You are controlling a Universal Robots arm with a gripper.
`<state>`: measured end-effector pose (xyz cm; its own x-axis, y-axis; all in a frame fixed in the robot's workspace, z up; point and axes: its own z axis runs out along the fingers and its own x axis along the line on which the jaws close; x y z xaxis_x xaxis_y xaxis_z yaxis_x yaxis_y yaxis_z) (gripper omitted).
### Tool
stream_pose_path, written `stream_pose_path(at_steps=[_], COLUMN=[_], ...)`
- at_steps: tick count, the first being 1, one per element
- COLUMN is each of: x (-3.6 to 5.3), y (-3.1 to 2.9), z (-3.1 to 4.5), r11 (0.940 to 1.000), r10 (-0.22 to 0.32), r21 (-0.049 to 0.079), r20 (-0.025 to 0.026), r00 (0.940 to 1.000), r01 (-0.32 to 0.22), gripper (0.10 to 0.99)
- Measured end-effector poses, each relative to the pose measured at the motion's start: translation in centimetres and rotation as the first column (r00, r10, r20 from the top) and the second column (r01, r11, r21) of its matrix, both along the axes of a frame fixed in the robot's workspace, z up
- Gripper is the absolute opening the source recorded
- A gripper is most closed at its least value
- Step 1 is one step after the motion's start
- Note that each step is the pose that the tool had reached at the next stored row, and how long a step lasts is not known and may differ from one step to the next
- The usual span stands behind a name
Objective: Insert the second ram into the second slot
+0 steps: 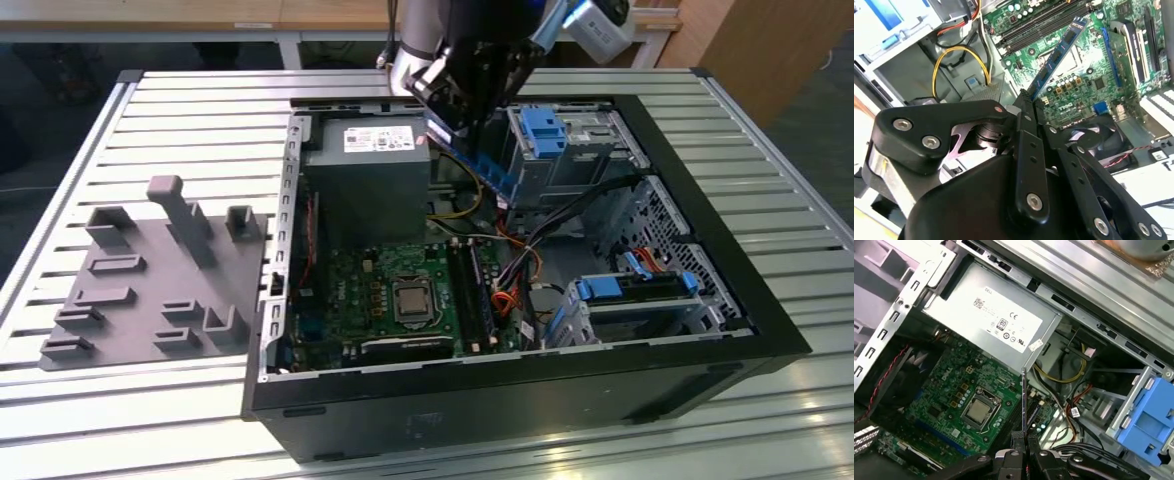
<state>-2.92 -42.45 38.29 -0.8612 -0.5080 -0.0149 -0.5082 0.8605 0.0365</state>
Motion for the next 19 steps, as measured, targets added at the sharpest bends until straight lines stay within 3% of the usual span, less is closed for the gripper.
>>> stream_pose_path(at_steps=[9,19], x=[0.0,0.0], y=[0.0,0.0], z=[-0.08,-0.12], r11=[0.9924,0.9701], r10=[-0.123,-0.243], r21=[-0.007,-0.011], r20=[0.0004,0.0011], r00=[0.9924,0.9701], r01=[0.123,0.243], gripper=[0.133,0.133])
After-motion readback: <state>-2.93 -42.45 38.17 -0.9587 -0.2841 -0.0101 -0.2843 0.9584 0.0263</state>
